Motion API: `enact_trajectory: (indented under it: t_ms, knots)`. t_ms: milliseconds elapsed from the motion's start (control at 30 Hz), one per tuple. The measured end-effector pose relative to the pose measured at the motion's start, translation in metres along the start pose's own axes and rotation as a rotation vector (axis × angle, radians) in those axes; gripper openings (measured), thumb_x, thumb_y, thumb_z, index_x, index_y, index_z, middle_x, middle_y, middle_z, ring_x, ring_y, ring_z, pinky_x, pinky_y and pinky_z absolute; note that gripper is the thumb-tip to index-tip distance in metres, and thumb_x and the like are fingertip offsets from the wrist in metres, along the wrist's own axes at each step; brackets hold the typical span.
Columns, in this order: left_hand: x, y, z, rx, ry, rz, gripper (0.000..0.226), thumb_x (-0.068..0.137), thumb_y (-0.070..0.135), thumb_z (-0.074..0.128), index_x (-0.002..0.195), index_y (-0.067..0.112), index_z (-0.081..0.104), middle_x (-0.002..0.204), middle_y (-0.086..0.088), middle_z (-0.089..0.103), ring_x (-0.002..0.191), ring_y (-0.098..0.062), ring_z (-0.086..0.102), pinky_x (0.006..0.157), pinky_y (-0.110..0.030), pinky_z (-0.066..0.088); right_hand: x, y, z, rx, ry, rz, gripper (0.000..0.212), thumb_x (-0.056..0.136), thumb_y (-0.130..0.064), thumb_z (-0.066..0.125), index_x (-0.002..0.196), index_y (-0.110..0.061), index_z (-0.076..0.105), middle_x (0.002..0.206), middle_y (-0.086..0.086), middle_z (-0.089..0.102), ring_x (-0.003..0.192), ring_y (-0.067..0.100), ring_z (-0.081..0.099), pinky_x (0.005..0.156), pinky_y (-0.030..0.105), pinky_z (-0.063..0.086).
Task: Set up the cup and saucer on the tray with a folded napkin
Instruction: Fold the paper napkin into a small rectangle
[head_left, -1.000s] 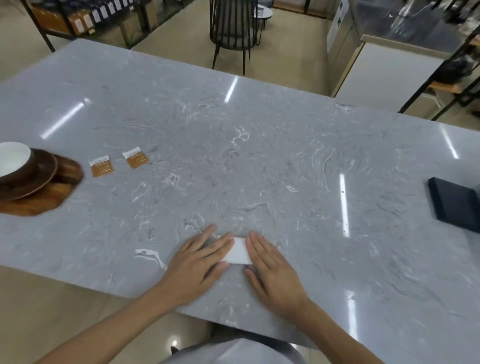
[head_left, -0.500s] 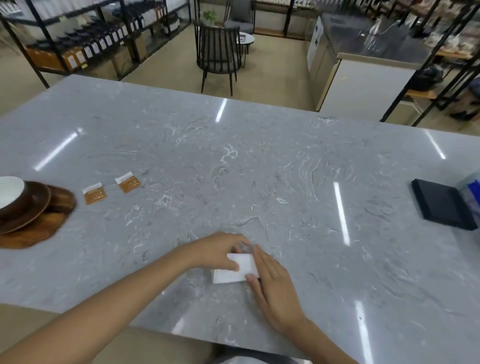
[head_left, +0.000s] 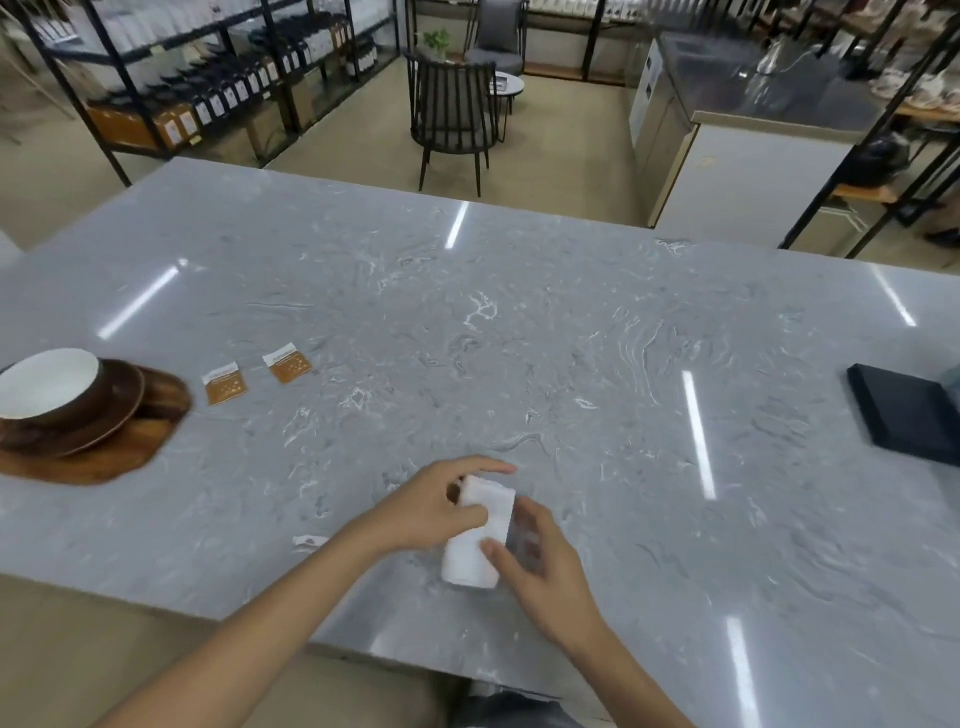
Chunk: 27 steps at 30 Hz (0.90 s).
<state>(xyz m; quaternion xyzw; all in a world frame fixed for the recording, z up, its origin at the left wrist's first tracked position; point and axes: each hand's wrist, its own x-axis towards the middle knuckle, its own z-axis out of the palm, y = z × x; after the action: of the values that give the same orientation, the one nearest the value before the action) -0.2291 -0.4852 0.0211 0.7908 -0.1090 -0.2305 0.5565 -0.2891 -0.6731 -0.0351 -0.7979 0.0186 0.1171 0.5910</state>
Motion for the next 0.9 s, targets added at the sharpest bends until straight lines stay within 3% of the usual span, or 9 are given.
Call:
enact_trajectory:
  t_ms: [67, 133, 200, 267, 400, 467, 600, 700, 900]
  knots:
    - [-0.017, -0.004, -0.012, -0.14, 0.107, 0.009, 0.053, 0.082, -0.006, 0.055, 0.12, 0.027, 0.072, 0.107, 0.01, 0.073, 0.094, -0.01, 0.066, 0.081, -0.026, 0.054, -0.001, -0.012, 0.013, 0.066, -0.101, 0.022, 0.038, 0.087, -0.039, 0.074, 0.123, -0.041, 0.06, 0.118, -0.021, 0.071, 0.108, 0.002, 0.068, 0.084, 0.02, 0.057]
    - [-0.037, -0.01, -0.023, -0.237, 0.221, 0.006, 0.048, 0.083, -0.004, 0.056, 0.116, 0.026, 0.074, 0.106, 0.01, 0.074, 0.095, -0.008, 0.067, 0.078, -0.023, 0.056, -0.003, -0.025, 0.028, 0.124, -0.146, 0.055, 0.024, 0.088, -0.039, 0.074, 0.112, -0.036, 0.07, 0.11, -0.009, 0.075, 0.101, 0.013, 0.072, 0.083, 0.029, 0.061]
    - [-0.059, -0.02, -0.035, -0.315, 0.335, -0.001, 0.042, 0.081, 0.002, 0.059, 0.112, 0.027, 0.074, 0.107, -0.003, 0.073, 0.093, -0.012, 0.066, 0.074, -0.026, 0.057, -0.006, -0.039, 0.041, 0.236, -0.172, 0.103, 0.016, 0.089, -0.033, 0.075, 0.106, -0.032, 0.074, 0.108, -0.001, 0.076, 0.101, 0.019, 0.073, 0.086, 0.038, 0.063]
    - [-0.083, -0.032, -0.045, -0.391, 0.426, -0.016, 0.032, 0.08, 0.01, 0.065, 0.103, 0.029, 0.074, 0.106, -0.011, 0.071, 0.091, -0.017, 0.067, 0.072, -0.031, 0.057, -0.009, -0.053, 0.053, 0.321, -0.185, 0.126, 0.017, 0.088, -0.032, 0.077, 0.105, -0.029, 0.075, 0.11, 0.001, 0.076, 0.103, 0.02, 0.074, 0.083, 0.037, 0.064]
    - [-0.132, -0.057, -0.061, -0.636, 0.525, -0.05, 0.014, 0.087, 0.017, 0.075, 0.101, 0.022, 0.075, 0.097, -0.004, 0.072, 0.098, -0.022, 0.071, 0.078, -0.037, 0.062, -0.016, -0.078, 0.08, 0.455, -0.185, 0.137, 0.021, 0.086, -0.024, 0.079, 0.107, -0.021, 0.075, 0.112, 0.006, 0.077, 0.106, 0.024, 0.074, 0.082, 0.033, 0.062]
    - [-0.159, -0.066, -0.067, -0.701, 0.549, -0.053, 0.022, 0.08, 0.028, 0.079, 0.1, 0.019, 0.076, 0.097, -0.001, 0.076, 0.102, -0.021, 0.073, 0.083, -0.038, 0.062, -0.022, -0.088, 0.097, 0.433, -0.194, 0.103, 0.024, 0.085, -0.023, 0.08, 0.109, -0.021, 0.076, 0.113, 0.007, 0.077, 0.107, 0.024, 0.073, 0.086, 0.036, 0.062]
    - [-0.216, -0.081, -0.081, -0.673, 0.614, -0.034, 0.038, 0.072, 0.039, 0.08, 0.1, 0.014, 0.076, 0.103, -0.007, 0.077, 0.1, -0.02, 0.074, 0.079, -0.035, 0.062, -0.037, -0.102, 0.136, 0.333, -0.24, 0.028, 0.035, 0.079, -0.033, 0.084, 0.112, -0.026, 0.076, 0.112, 0.001, 0.078, 0.105, 0.019, 0.074, 0.085, 0.033, 0.061]
    - [-0.251, -0.094, -0.092, -0.661, 0.721, -0.02, 0.03, 0.08, 0.038, 0.076, 0.097, 0.013, 0.075, 0.097, -0.005, 0.075, 0.096, -0.017, 0.072, 0.077, -0.033, 0.062, -0.049, -0.114, 0.17, 0.261, -0.271, -0.025, 0.038, 0.076, -0.04, 0.084, 0.111, -0.028, 0.075, 0.109, 0.0, 0.079, 0.103, 0.019, 0.074, 0.084, 0.035, 0.062]
    - [-0.298, -0.119, -0.127, -0.69, 0.961, 0.01, 0.019, 0.091, 0.035, 0.07, 0.093, 0.016, 0.075, 0.097, 0.0, 0.076, 0.097, -0.012, 0.072, 0.074, -0.028, 0.061, -0.058, -0.144, 0.24, 0.302, -0.403, -0.073, 0.024, 0.084, -0.029, 0.081, 0.108, -0.024, 0.077, 0.109, 0.003, 0.079, 0.102, 0.018, 0.075, 0.079, 0.026, 0.061]
